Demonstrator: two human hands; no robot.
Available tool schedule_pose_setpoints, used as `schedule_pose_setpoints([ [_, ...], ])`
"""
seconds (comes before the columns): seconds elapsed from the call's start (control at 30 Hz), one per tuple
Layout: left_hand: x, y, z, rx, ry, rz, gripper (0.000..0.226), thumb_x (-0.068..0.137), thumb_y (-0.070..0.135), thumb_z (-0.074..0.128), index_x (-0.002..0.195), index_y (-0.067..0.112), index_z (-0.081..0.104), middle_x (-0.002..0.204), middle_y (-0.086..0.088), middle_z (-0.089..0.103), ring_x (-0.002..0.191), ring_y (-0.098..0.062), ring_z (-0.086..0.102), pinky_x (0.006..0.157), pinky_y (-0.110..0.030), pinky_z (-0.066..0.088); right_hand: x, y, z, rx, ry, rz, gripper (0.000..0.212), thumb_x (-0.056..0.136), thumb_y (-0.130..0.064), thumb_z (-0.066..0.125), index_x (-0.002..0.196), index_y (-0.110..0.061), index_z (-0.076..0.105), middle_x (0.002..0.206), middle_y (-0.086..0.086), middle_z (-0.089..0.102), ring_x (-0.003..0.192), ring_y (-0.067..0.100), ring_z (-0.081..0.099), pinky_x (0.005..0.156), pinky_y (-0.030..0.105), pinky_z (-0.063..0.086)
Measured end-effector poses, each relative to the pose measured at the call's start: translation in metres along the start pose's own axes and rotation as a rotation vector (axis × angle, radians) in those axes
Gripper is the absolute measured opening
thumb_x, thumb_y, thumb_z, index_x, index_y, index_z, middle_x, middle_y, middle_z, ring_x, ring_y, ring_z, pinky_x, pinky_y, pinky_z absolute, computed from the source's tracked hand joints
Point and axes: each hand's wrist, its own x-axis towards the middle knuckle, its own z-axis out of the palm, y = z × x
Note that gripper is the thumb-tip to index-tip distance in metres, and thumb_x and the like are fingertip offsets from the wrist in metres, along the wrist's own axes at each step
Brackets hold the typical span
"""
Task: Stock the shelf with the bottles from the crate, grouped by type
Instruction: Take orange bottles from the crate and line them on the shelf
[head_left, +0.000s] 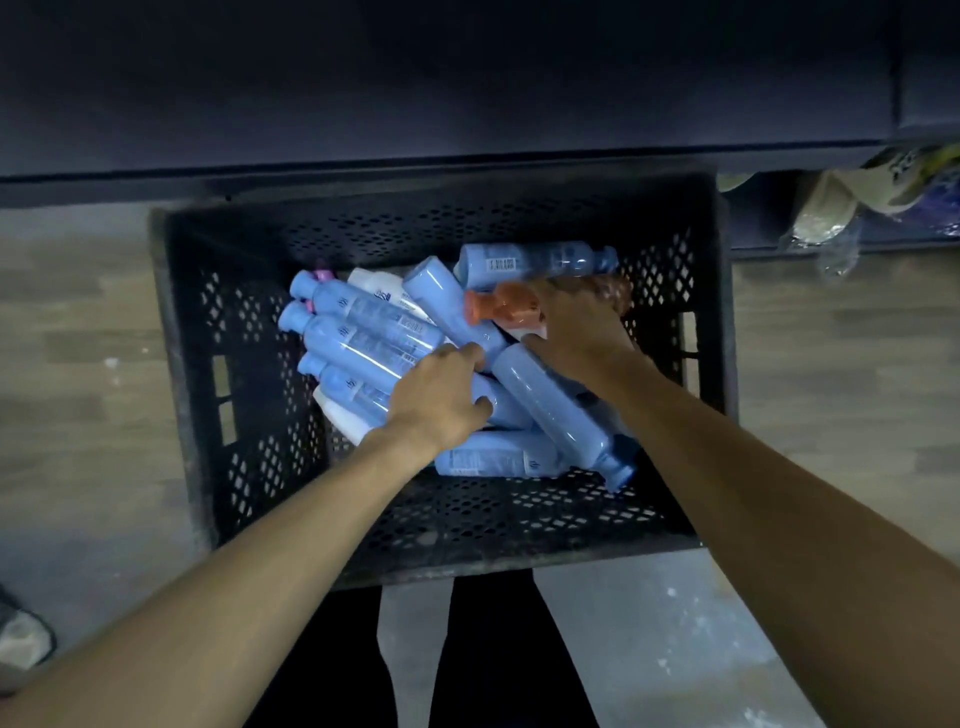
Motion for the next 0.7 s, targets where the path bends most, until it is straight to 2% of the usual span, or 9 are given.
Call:
schedule_pose_setpoints([
  [0.13, 0.007, -0.010, 0.011, -0.027, 0.010, -0.034, 0.036, 0.085, 0.027, 0.063, 0.119, 0.021, 0.055, 0.114, -0.004, 0.054, 0.106, -0.027, 0.056, 0.082, -0.042, 0.051, 0.010, -0.009, 0.030, -0.155, 0.074, 0.054, 0.035, 0.098, -0.018, 0.054, 0.133, -0.015, 0.053, 0.131, 0.008, 0.056, 0.110, 0.030, 0.064, 0.077, 0.034, 0.048],
  [0.2, 0.006, -0.015, 0.015, -0.036, 0.016, -0.049, 0.034, 0.084, 0.026, 0.063, 0.116, 0.020, 0.054, 0.113, -0.004, 0.053, 0.106, -0.027, 0.055, 0.082, -0.043, 0.051, 0.009, -0.011, 0.044, -0.186, 0.124, 0.051, 0.039, 0.100, -0.017, 0.050, 0.138, -0.013, 0.047, 0.141, 0.009, 0.049, 0.121, 0.028, 0.058, 0.083, 0.033, 0.049],
  [0.27, 0.005, -0.019, 0.017, -0.031, 0.002, -0.051, 0.033, 0.085, 0.027, 0.063, 0.116, 0.020, 0.054, 0.114, -0.004, 0.052, 0.107, -0.027, 0.055, 0.083, -0.042, 0.051, 0.008, -0.010, 0.052, -0.223, 0.144, 0.036, 0.047, 0.101, -0.016, 0.045, 0.147, -0.010, 0.036, 0.151, 0.012, 0.039, 0.137, 0.026, 0.045, 0.095, 0.033, 0.048],
  [0.33, 0.003, -0.023, 0.018, -0.026, -0.018, -0.047, 0.034, 0.086, 0.027, 0.063, 0.118, 0.019, 0.054, 0.116, -0.004, 0.052, 0.108, -0.026, 0.054, 0.084, -0.042, 0.051, 0.013, -0.008, 0.055, -0.231, 0.158, 0.034, 0.054, 0.101, -0.013, 0.041, 0.152, -0.006, 0.026, 0.156, 0.014, 0.033, 0.143, 0.026, 0.037, 0.104, 0.035, 0.044],
  [0.4, 0.002, -0.026, 0.018, -0.032, -0.024, -0.043, 0.035, 0.087, 0.026, 0.063, 0.120, 0.019, 0.053, 0.117, -0.004, 0.051, 0.110, -0.026, 0.054, 0.085, -0.042, 0.050, 0.020, -0.008, 0.053, -0.258, 0.198, 0.041, 0.052, 0.099, -0.010, 0.041, 0.150, -0.005, 0.032, 0.150, 0.017, 0.041, 0.137, 0.030, 0.045, 0.102, 0.038, 0.048],
  [0.47, 0.001, -0.029, 0.017, -0.043, -0.024, -0.041, 0.035, 0.087, 0.026, 0.063, 0.120, 0.018, 0.053, 0.118, -0.004, 0.051, 0.111, -0.025, 0.054, 0.087, -0.043, 0.050, 0.026, -0.012, 0.050, -0.350, 0.259, 0.037, 0.041, 0.092, -0.006, 0.053, 0.133, -0.008, 0.053, 0.127, 0.016, 0.061, 0.113, 0.031, 0.063, 0.082, 0.040, 0.057],
  [0.53, 0.000, -0.031, 0.016, -0.052, -0.025, -0.033, 0.036, 0.088, 0.027, 0.064, 0.121, 0.018, 0.052, 0.120, -0.004, 0.050, 0.112, -0.024, 0.053, 0.088, -0.041, 0.049, 0.030, -0.018, 0.046, -0.453, 0.285, 0.050, 0.031, 0.083, -0.001, 0.058, 0.113, -0.009, 0.063, 0.106, 0.012, 0.067, 0.093, 0.030, 0.069, 0.066, 0.037, 0.056],
  [0.6, -0.002, -0.034, 0.016, -0.055, -0.021, -0.031, 0.036, 0.088, 0.027, 0.064, 0.120, 0.018, 0.051, 0.119, -0.004, 0.050, 0.110, -0.024, 0.053, 0.088, -0.039, 0.049, 0.035, -0.021, 0.044, -0.451, 0.274, 0.058, 0.033, 0.085, 0.001, 0.048, 0.114, -0.007, 0.061, 0.107, 0.014, 0.066, 0.094, 0.032, 0.069, 0.065, 0.037, 0.054],
  [0.7, -0.005, -0.039, 0.017, -0.057, -0.025, -0.029, 0.035, 0.088, 0.027, 0.064, 0.119, 0.018, 0.051, 0.117, -0.004, 0.050, 0.108, -0.024, 0.054, 0.088, -0.040, 0.049, 0.041, -0.018, 0.041, -0.445, 0.247, 0.015, 0.033, 0.092, -0.007, 0.049, 0.124, -0.006, 0.054, 0.115, 0.014, 0.064, 0.099, 0.034, 0.067, 0.070, 0.039, 0.053],
])
